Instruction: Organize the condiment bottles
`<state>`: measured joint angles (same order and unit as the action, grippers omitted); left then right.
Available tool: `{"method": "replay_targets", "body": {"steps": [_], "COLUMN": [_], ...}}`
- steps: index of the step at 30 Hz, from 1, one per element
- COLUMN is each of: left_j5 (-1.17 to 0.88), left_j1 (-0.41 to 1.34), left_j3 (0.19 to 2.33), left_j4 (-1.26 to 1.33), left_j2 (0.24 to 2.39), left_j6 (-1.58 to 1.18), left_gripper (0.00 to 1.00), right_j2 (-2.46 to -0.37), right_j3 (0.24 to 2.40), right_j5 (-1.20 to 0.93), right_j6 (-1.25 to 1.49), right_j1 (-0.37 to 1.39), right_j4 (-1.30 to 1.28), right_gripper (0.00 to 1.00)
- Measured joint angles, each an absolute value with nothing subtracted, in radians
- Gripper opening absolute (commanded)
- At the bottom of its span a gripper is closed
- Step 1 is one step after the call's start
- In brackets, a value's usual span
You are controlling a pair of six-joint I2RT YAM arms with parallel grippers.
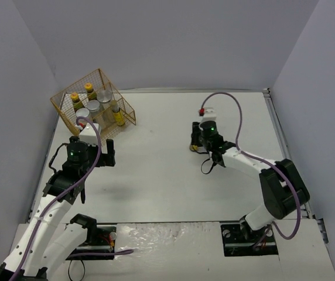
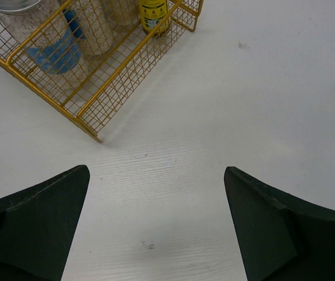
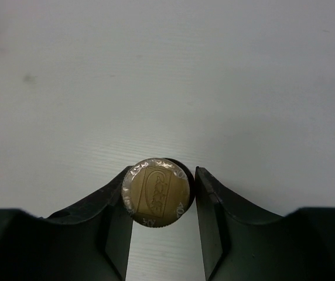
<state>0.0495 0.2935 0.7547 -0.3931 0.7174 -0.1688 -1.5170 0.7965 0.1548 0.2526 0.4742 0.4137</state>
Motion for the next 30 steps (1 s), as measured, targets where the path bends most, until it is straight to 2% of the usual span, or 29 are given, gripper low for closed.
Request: {"method": "replay_targets", "body": {"steps": [6, 10, 13, 17, 21, 27, 30], "left_j5": [0.058, 0.061, 0.060, 0.053, 0.041, -0.005, -0.041], "left_j1": [0.294, 0.294, 0.294, 0.293, 0.293, 0.293, 0.294], "left_j3": [0.755, 0.755, 0.755, 0.755, 0.755, 0.755, 0.755], "left_j4": [-0.393, -0.393, -0.393, -0.392, -0.387, -0.363, -0.348], "left_j2": [0.717, 0.717, 0.717, 0.717, 0.717, 0.716, 0.736], "left_j6": [-0.163, -0.163, -0.163, -0.163, -0.163, -0.177, -0.213], "left_gripper": [0.97, 0.97, 0.97, 0.97, 0.97, 0.97, 0.97], "right_j2": [-1.693, -1.778, -1.817, -1.830, -1.829, -1.755, -1.644], "right_j3": [0.946, 1.039, 1.085, 1.111, 1.113, 1.113, 1.093], "right_j5": [0.069, 0.048, 0.032, 0.008, -0.007, -0.016, 0.001], "right_j6": [0.199, 0.153, 0.122, 0.093, 0.069, 0.044, 0.033], "right_j1": [0.715, 0.814, 0.864, 0.906, 0.923, 0.930, 0.930], "right_j4": [0.498, 0.509, 0.507, 0.482, 0.410, 0.313, 0.273], "right_gripper": [0.11, 0.17, 0.29, 0.59, 0.82, 1.00, 1.00]}}
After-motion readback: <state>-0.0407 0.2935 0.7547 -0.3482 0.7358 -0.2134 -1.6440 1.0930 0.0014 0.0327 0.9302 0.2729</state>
